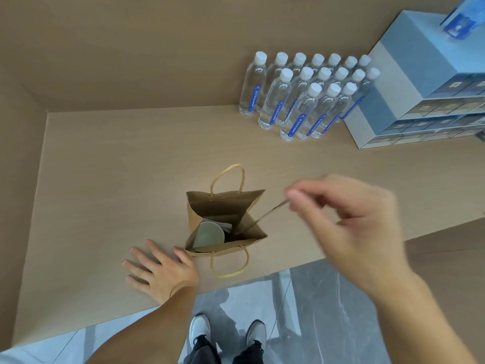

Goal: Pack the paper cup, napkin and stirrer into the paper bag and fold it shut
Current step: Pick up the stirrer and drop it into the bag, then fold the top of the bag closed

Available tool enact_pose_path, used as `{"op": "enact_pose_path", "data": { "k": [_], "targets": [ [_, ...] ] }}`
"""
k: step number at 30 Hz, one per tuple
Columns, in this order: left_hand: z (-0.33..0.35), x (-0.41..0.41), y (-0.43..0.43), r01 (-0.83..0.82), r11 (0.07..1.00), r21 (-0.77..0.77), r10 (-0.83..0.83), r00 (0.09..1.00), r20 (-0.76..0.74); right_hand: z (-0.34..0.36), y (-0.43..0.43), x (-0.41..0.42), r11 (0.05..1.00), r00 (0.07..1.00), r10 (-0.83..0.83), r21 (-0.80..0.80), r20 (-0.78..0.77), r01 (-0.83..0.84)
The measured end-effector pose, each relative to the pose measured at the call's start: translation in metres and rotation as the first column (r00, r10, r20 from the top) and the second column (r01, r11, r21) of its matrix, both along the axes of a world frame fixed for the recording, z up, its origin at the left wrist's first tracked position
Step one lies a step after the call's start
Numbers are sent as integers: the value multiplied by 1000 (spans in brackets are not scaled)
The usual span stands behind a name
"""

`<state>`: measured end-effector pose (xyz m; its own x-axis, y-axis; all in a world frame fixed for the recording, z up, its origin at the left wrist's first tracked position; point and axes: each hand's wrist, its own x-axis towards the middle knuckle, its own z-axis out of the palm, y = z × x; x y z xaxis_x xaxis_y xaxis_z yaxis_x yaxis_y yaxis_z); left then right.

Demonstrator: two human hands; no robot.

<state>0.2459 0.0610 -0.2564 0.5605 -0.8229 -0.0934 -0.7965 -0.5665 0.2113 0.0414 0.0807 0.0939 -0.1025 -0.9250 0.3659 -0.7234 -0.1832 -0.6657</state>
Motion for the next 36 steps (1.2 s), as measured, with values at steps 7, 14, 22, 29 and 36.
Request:
{"op": "enact_pose_path", "data": {
  "k": [7, 14, 22, 29, 36],
  "targets": [
    [0, 2, -2, 9, 1000, 14, -9, 1000, 4, -43, -20, 34, 954, 937, 181, 286, -299, -93],
    [1, 1, 1, 31, 999, 20, -30, 999, -44, -49, -25, 43, 880, 879, 243, 475, -410, -22],
    [13, -1, 2, 55, 997, 60, -44, 983, -179, -33, 7, 1, 864, 971, -68, 473, -228, 171],
    [46, 14, 0, 143, 977, 157, -85, 941, -327, -93, 29, -34, 644, 989, 32, 759, -145, 90],
    [155, 31, 4, 434, 878, -201, -410, 467, -784, -132, 4, -26, 768, 979, 193, 611, 66, -193]
  ]
}}
